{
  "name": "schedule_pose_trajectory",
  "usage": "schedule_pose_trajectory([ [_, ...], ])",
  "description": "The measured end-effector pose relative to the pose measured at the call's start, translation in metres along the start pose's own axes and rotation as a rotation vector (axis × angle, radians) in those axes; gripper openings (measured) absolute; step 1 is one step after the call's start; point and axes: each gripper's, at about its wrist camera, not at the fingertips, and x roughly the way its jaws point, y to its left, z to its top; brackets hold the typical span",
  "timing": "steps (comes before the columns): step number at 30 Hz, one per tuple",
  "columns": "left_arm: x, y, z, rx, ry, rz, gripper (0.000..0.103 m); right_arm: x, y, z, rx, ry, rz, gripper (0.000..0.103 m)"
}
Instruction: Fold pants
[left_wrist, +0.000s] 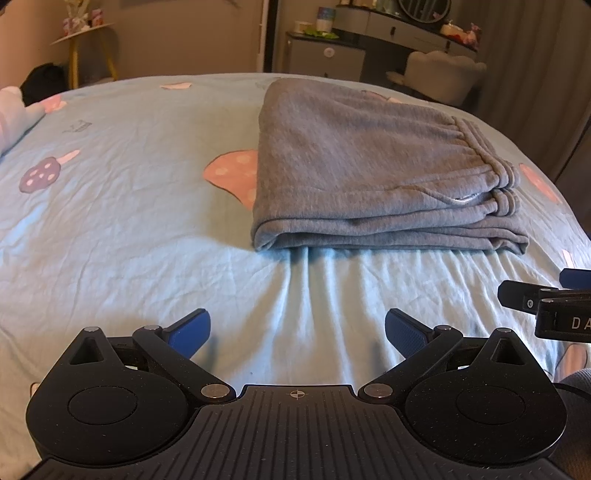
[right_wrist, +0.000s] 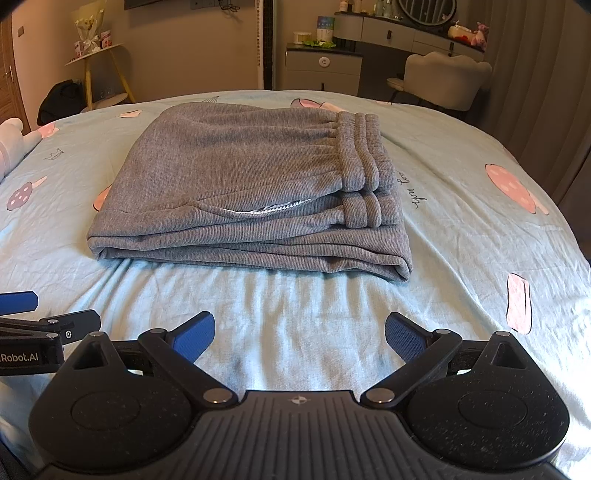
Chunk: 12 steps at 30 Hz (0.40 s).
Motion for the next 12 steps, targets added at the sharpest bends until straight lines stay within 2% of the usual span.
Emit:
schedule_pose_trajectory([
  [12, 0.0015, -0.0007, -0.0006, 0.003, 0.018, -0.009, 0.103, 0.0003, -0.0003, -0.0003, 0.005, 0.0, 0.002, 0.099],
])
